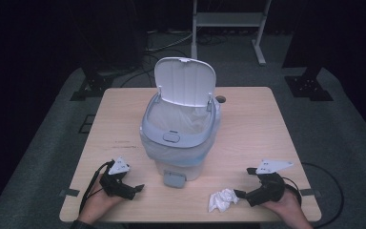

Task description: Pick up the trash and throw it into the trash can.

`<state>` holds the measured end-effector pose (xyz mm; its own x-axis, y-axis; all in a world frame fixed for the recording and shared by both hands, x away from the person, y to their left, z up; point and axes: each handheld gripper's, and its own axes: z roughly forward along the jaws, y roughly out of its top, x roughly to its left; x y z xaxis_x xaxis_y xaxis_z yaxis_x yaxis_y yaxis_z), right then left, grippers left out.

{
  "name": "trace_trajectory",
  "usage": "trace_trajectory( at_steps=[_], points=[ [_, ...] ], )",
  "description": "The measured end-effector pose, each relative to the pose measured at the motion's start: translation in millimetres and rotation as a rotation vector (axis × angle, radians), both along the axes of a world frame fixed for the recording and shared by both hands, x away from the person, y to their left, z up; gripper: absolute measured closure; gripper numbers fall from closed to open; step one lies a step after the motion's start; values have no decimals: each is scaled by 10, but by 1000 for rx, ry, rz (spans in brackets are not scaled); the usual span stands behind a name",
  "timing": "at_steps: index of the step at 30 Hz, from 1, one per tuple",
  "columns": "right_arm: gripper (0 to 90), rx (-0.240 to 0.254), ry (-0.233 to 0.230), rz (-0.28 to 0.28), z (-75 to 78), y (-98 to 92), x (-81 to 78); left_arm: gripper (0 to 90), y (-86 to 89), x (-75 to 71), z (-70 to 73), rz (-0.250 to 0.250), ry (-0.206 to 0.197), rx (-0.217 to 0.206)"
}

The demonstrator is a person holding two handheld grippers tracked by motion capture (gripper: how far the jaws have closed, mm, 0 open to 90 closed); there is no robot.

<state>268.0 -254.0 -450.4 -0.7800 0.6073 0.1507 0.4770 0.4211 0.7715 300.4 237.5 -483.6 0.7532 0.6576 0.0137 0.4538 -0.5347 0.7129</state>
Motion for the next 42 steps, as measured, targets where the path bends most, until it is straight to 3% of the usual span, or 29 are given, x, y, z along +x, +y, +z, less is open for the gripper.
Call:
trace_trajectory(
  at_steps=[13,21,28,34,40,42],
  points=[
    [9,1,24,107,-29,300,-64,0,0,0,0,0,0,0],
    [20,-40,57,141,-136,399,-40,0,0,0,0,0,0,0],
    [131,-60,66,177,-189,442,-40,0,0,0,0,0,0,0],
    [280,-110,68,211,-221,490,-55,0,0,0,0,0,0,0],
    [489,-101,62,229,-210,465,-70,0,0,0,0,0,0,0],
    [510,-100,63,236,-209,459,-69,0,0,0,0,0,0,0]
  ],
)
